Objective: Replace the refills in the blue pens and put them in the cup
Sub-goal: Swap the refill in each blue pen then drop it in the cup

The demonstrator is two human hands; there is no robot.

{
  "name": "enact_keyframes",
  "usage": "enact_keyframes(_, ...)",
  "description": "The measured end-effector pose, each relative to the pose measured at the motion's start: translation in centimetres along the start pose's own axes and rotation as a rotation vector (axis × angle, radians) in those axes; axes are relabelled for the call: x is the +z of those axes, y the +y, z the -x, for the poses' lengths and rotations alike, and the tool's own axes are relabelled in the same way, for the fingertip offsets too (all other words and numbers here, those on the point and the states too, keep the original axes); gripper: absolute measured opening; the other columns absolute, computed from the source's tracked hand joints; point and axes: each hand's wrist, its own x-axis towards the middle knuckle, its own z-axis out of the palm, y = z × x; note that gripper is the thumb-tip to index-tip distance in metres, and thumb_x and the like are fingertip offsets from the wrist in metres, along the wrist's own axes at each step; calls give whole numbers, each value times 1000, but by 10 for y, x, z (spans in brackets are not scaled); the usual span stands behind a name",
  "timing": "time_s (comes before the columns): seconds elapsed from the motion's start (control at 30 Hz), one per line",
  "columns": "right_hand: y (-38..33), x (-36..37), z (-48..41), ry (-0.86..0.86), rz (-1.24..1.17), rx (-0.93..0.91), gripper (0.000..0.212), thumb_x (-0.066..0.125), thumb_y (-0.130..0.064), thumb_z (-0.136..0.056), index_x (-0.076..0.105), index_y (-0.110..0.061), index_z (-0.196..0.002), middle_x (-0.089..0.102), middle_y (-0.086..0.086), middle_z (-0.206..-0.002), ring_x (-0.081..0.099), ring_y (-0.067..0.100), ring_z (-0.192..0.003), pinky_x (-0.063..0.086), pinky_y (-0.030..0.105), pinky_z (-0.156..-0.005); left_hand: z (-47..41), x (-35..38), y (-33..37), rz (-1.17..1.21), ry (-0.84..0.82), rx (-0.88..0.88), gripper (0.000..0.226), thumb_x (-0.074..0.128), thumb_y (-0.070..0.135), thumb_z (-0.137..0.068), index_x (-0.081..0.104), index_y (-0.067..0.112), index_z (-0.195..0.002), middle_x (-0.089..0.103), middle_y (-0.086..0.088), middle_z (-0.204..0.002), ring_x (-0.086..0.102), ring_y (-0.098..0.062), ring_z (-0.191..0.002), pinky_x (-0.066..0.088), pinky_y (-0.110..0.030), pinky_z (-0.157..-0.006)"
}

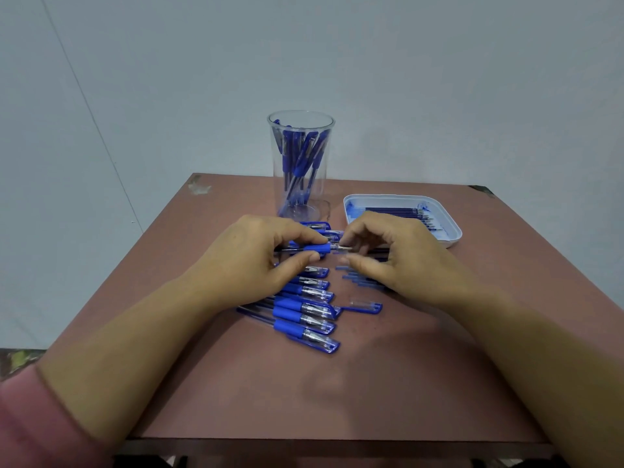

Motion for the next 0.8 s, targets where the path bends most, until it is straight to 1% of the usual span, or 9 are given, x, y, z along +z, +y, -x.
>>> enact_keyframes(0.07,0,1,-1,2,49,-17,8,68,-26,-88,68,-26,-96,65,-12,-88,62,9,-83,50,22,-73,0,-1,0,1,2,-3,30,57,50,-86,68,38,-111,71,21,-97,69,-10,-74,56,-37,-67)
enact_keyframes(0.2,-1,-1,0,-22,37,-3,27,64,-43,-86,67,-31,-110,68,-13,-89,64,5,-85,50,19,-74,0,-1,1,-3,10,1,25,62,43,-87,70,36,-110,71,21,-97,68,-7,-77,56,-36,-69)
enact_keyframes(0.33,-1,2,0,19,30,-30,15,72,-26,-85,65,-25,-99,66,-8,-83,62,9,-79,51,24,-72,0,-1,1,-2,11,5,28,59,47,-86,70,37,-109,71,22,-96,69,-8,-75,56,-36,-68)
enact_keyframes(0.37,-1,2,-1,18,50,-33,10,68,-27,-88,67,-23,-96,66,-8,-84,61,10,-79,51,25,-72,0,-1,1,-4,11,6,28,58,48,-86,70,37,-109,71,22,-96,68,-7,-75,56,-36,-67)
enact_keyframes(0.5,1,0,-1,-3,49,-20,24,60,-47,-86,68,-30,-101,67,-12,-87,63,8,-82,51,24,-73,0,-2,2,-6,8,5,28,59,47,-87,69,37,-110,71,21,-96,68,-8,-75,56,-36,-67)
enact_keyframes(0.57,0,0,-1,25,38,-41,18,71,-37,-83,65,-32,-100,65,-13,-86,63,9,-81,52,23,-73,0,-1,2,-14,4,1,27,59,46,-87,70,37,-110,71,20,-96,68,-9,-75,56,-37,-68)
enact_keyframes(0.63,0,1,-1,39,65,-70,9,70,-28,-86,65,-26,-94,65,-11,-85,62,11,-80,51,26,-72,0,-2,1,-11,2,1,27,59,47,-87,70,37,-110,71,20,-96,68,-9,-75,56,-37,-68)
enact_keyframes(0.73,0,0,-1,19,96,-46,22,58,-42,-90,69,-23,-93,66,-9,-84,62,11,-80,49,30,-71,1,-2,2,-10,-2,2,27,60,47,-87,70,37,-110,71,21,-97,68,-9,-76,56,-37,-68)
enact_keyframes(0.8,0,0,0,15,59,-32,19,64,-41,-87,67,-26,-98,66,-10,-85,62,11,-81,51,26,-72,0,-1,1,-7,1,3,26,60,46,-87,70,37,-110,71,22,-97,68,-9,-75,56,-37,-68)
